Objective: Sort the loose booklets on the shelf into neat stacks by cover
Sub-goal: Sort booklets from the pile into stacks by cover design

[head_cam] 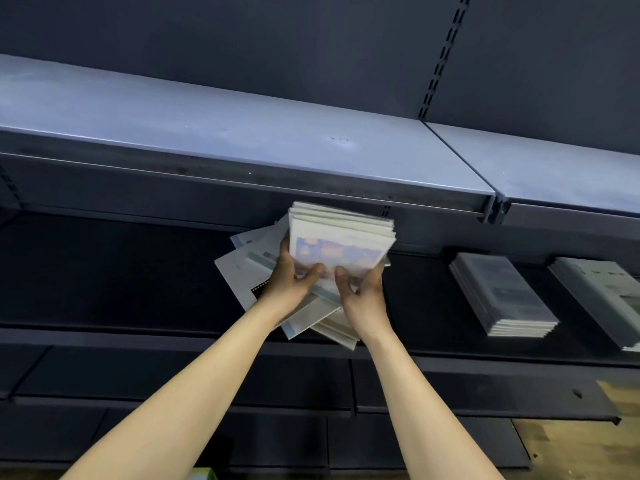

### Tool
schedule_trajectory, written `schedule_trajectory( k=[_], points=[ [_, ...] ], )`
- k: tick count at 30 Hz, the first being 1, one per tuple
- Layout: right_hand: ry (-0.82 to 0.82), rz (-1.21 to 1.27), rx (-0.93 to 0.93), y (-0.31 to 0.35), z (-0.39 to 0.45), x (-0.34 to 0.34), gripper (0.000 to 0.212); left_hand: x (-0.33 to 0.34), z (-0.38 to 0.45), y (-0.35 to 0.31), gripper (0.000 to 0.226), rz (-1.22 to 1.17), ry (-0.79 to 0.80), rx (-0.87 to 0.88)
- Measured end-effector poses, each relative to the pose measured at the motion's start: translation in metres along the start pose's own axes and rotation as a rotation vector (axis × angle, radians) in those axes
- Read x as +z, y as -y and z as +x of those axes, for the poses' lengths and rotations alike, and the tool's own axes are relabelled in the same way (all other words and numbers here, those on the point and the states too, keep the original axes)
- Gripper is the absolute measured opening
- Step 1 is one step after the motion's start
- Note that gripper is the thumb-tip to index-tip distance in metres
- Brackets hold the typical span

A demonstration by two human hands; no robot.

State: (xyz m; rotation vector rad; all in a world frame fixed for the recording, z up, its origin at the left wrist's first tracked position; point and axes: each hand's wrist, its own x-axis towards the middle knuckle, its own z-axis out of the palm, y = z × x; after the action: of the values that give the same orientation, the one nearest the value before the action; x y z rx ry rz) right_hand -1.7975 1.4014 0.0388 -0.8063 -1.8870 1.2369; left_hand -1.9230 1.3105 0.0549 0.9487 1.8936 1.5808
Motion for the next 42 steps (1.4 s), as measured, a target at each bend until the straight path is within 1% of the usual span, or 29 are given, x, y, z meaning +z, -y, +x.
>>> schedule_trajectory(
  k=[2,3,5,7,8,11,13,16,17,20,22,24,28,30,32,35,38,39,41,42],
  points=[
    [-0.007,0.017,0.002,0.005,0.003,0.000,0.054,0.000,0.001,-0.004,0.066,-0.029,-0.015,0.003],
    [-0.037,0.026,-0.010,0.007,0.004,-0.001,0.052,0.000,0.000,-0.008,0.062,-0.024,-0.044,0.019],
    [-0.094,0.057,-0.048,0.007,0.003,-0.001,0.055,0.001,-0.004,-0.012,0.064,-0.007,-0.116,0.064],
    [-0.083,0.106,-0.025,0.007,0.001,0.001,0.054,0.003,-0.006,-0.011,0.066,-0.024,-0.144,0.062],
    [-0.058,0.116,0.007,0.006,0.002,0.002,0.051,0.005,-0.005,-0.009,0.062,-0.028,-0.135,0.041],
    [0.012,0.078,0.106,0.003,0.006,0.000,0.037,0.004,-0.002,-0.007,0.041,0.037,-0.078,-0.036],
    [0.025,0.042,0.161,0.007,0.006,-0.004,0.026,0.004,-0.002,-0.007,0.028,0.082,-0.098,-0.029],
    [-0.106,0.031,0.143,0.015,-0.003,-0.012,0.017,0.010,-0.007,-0.010,0.026,0.097,-0.150,0.026],
    [-0.154,0.035,0.136,0.018,-0.009,-0.015,0.019,0.013,-0.010,-0.012,0.027,0.084,-0.144,0.041],
    [-0.260,0.029,0.149,0.021,-0.022,-0.023,0.036,0.024,-0.016,-0.018,0.028,0.024,-0.109,0.085],
    [-0.280,0.011,0.170,0.022,-0.030,-0.032,0.046,0.031,-0.017,-0.024,0.035,-0.003,-0.077,0.100],
    [-0.260,0.013,0.186,0.022,-0.040,-0.045,0.052,0.039,-0.017,-0.028,0.037,-0.036,-0.018,0.093],
    [-0.216,-0.004,0.227,0.017,-0.065,-0.073,0.044,0.061,-0.023,-0.024,0.032,-0.128,0.119,-0.028],
    [-0.249,0.018,0.250,0.012,-0.076,-0.086,0.043,0.076,-0.028,-0.020,0.034,-0.153,0.185,-0.049],
    [-0.307,0.080,0.281,0.009,-0.088,-0.095,0.040,0.090,-0.035,-0.017,0.037,-0.128,0.246,-0.036],
    [-0.412,0.138,0.316,0.007,-0.106,-0.111,0.036,0.111,-0.047,-0.017,0.035,-0.129,0.295,-0.010],
    [-0.416,0.135,0.350,0.007,-0.119,-0.131,0.033,0.132,-0.055,-0.023,0.037,-0.134,0.323,-0.058],
    [-0.396,0.114,0.365,0.007,-0.124,-0.139,0.042,0.139,-0.057,-0.025,0.041,-0.123,0.331,-0.078],
    [-0.339,0.055,0.371,0.010,-0.137,-0.158,0.071,0.156,-0.061,-0.030,0.055,-0.098,0.337,-0.110],
    [-0.295,0.047,0.345,0.010,-0.143,-0.168,0.074,0.163,-0.063,-0.032,0.059,-0.083,0.341,-0.123]
  ],
)
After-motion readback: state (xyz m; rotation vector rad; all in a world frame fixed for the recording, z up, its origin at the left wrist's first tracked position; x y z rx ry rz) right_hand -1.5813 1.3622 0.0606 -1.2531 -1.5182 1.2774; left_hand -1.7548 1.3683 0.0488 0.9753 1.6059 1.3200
